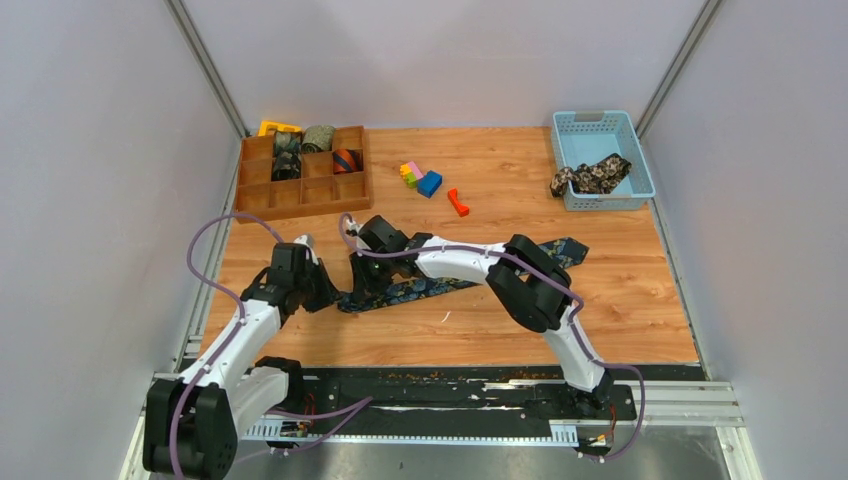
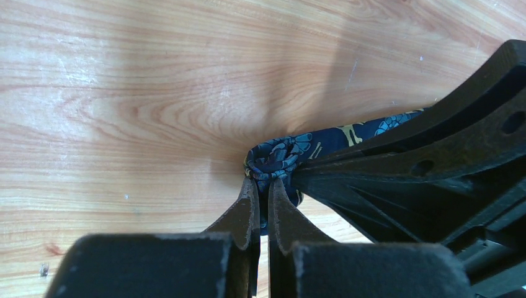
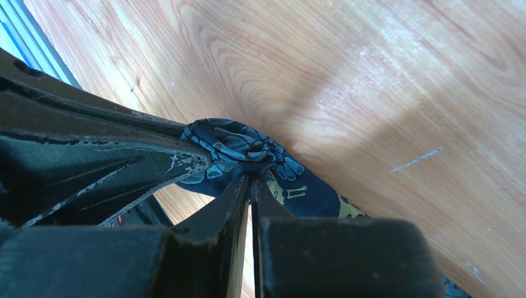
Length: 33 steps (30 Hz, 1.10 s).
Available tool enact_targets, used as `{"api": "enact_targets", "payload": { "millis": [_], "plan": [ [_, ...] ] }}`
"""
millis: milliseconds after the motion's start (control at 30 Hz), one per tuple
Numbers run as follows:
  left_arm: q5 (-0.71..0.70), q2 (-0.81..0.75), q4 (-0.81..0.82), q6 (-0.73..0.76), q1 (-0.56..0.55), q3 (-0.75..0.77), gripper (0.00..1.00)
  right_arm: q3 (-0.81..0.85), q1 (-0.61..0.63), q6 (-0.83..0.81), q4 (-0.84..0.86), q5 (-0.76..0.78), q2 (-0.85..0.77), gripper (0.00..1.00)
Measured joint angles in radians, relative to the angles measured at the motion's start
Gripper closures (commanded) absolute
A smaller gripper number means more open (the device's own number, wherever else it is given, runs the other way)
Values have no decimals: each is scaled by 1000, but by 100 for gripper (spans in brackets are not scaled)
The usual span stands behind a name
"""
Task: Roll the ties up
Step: Roll the tie at the center of the board.
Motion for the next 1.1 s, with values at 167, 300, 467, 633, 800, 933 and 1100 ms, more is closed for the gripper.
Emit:
{"api": "enact_targets", "payload": {
  "millis": [167, 300, 467, 633, 800, 933, 1100],
  "plan": [
    [-7, 15, -43, 14, -8, 37, 100, 17, 10, 4, 6, -7, 22, 93],
    [-18, 21, -70, 23, -11, 63, 100, 27, 13, 8, 7, -8, 24, 93],
    [-28, 37, -95, 35, -23, 92, 100, 38, 14, 17, 11, -19, 30, 94],
    [-66, 53, -137, 50, -55, 129, 100, 46, 14, 31, 27, -42, 42, 95],
    [-112, 95, -163, 62, -103, 172, 100, 46, 13, 41, 37, -50, 43, 95],
    [-164, 134, -173, 65, -151, 191, 100, 44, 13, 48, 49, -55, 53, 96],
    [-209, 185, -177, 64, -207, 209, 100, 15, 13, 56, 72, -59, 54, 96]
  ]
}}
